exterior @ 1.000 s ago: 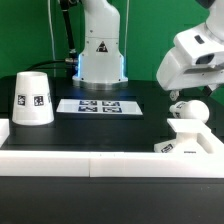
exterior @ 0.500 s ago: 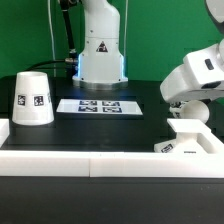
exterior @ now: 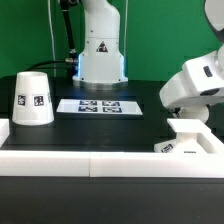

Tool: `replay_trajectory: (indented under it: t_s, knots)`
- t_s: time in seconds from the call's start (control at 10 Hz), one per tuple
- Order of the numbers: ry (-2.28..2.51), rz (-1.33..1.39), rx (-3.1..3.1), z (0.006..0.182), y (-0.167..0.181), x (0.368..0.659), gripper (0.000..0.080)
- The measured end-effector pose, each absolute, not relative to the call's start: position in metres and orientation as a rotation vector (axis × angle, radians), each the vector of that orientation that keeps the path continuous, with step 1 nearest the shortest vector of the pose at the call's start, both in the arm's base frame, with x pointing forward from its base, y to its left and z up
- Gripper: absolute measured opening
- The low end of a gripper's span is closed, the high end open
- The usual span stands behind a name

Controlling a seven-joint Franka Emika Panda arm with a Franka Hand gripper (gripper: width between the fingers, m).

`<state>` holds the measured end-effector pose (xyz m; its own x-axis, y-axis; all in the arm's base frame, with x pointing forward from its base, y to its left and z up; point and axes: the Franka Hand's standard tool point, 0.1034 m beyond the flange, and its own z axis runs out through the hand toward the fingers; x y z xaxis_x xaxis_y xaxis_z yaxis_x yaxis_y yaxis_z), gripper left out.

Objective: Assemble lamp

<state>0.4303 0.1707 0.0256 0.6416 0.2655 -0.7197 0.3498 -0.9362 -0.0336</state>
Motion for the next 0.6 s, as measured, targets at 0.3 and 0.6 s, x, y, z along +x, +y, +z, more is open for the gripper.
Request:
replay_trajectory:
  t_s: [0.3,0.6]
  knots:
    - [0.514,-1.183,2.747,0.0181,0.1712,0.4330,0.0698]
    - [0.507,-1.190,2.747,0.0147,0.1686,0.4329,0.0698]
